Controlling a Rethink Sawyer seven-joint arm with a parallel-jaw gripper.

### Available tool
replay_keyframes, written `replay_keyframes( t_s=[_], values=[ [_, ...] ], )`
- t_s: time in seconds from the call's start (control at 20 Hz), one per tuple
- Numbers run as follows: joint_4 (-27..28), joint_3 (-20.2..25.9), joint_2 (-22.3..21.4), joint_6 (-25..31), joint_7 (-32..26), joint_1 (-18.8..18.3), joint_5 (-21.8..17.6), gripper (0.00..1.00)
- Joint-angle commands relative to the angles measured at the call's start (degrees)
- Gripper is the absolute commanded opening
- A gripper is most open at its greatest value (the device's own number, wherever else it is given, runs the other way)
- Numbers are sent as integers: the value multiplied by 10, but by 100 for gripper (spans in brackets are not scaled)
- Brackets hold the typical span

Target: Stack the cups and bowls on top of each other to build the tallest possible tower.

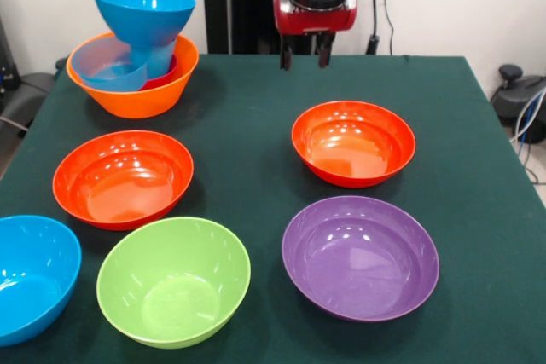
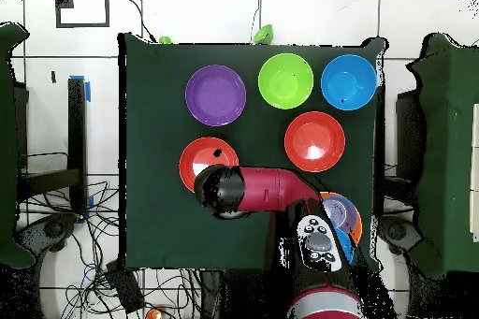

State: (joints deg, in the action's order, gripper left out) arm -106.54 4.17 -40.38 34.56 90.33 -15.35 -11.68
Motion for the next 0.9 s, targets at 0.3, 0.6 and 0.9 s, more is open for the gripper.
replay_keyframes(
  t_s=[0.3, 0.6, 0.9],
  values=[
    [27, 24, 66, -119, 89, 20, -3, 100],
    [33, 23, 69, -145, 83, 22, -1, 100],
    [46, 6, 93, -171, 79, 31, -12, 100]
  ],
)
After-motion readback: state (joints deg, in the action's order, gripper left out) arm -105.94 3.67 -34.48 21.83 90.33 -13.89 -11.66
